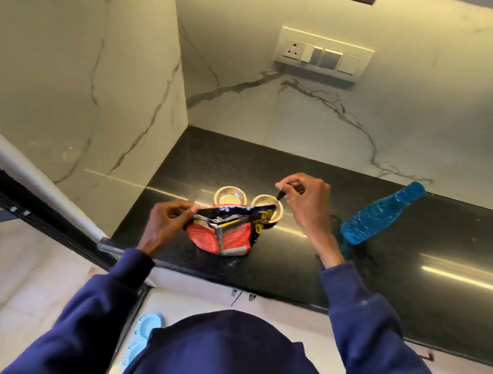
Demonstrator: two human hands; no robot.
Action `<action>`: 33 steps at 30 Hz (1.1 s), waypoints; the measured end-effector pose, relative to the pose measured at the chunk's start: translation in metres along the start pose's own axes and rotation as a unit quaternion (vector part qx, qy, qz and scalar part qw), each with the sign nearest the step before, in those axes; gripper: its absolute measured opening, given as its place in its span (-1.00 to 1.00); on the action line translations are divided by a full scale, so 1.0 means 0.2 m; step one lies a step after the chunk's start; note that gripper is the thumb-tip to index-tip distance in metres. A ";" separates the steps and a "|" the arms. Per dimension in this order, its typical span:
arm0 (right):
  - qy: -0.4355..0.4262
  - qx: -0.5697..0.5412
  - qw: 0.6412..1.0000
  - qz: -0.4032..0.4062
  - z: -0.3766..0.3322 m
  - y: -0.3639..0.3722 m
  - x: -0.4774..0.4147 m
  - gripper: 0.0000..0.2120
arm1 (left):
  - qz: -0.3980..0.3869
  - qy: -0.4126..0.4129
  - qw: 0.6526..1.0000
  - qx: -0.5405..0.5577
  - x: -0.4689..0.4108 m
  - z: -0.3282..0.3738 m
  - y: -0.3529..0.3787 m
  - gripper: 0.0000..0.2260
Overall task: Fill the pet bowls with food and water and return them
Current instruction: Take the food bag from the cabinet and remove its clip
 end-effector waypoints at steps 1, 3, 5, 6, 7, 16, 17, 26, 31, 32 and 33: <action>0.015 0.026 1.000 0.006 0.11 -0.10 0.01 -0.92 | -0.003 -0.009 1.000 -0.006 0.00 0.01 0.02 -0.89; 0.051 0.086 0.995 -0.022 0.34 -0.19 0.05 -0.94 | -0.001 -0.016 0.999 -0.039 0.00 0.03 0.01 -0.81; 0.108 0.151 0.978 -0.094 0.62 -0.20 0.13 -0.95 | 0.010 -0.020 0.998 -0.062 -0.01 0.06 0.02 -0.74; 0.135 0.184 0.965 -0.129 0.76 -0.19 0.19 -0.91 | 0.019 -0.026 0.997 -0.067 -0.01 0.09 0.04 -0.72; 0.152 0.219 0.951 -0.156 0.88 -0.16 0.25 -0.87 | 0.031 -0.033 0.996 -0.081 -0.01 0.11 0.04 -0.71; 0.135 0.315 0.917 -0.203 1.18 -0.09 0.45 -0.98 | 0.072 -0.076 0.955 -0.278 0.04 0.21 0.17 -0.74; 0.126 0.308 0.924 -0.188 1.16 -0.08 0.43 -0.96 | 0.087 -0.093 0.949 -0.289 0.05 0.21 0.16 -0.74; 0.039 -0.102 0.956 -0.274 0.51 0.21 0.26 -0.28 | 0.088 -0.122 0.951 -0.271 0.11 0.20 0.23 -0.62; 0.073 -0.231 0.936 -0.255 0.37 0.39 0.20 -0.63 | 0.066 -0.122 0.960 -0.244 0.12 0.24 0.24 -0.52; 0.068 -0.249 0.936 -0.241 0.35 0.39 0.21 -0.75 | 0.061 -0.126 0.962 -0.234 0.13 0.24 0.24 -0.52; 0.065 -0.261 0.934 -0.233 0.34 0.40 0.22 -0.79 | 0.056 -0.130 0.964 -0.223 0.13 0.24 0.23 -0.50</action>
Point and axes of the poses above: each hand's wrist, its own x-axis away from the middle knuckle, its own y-axis out of the palm, z = x × y, the point moved 4 cm from there along -x, towards the middle knuckle, and after that the axes turned 4 degrees about x, right-handed, at the moved point
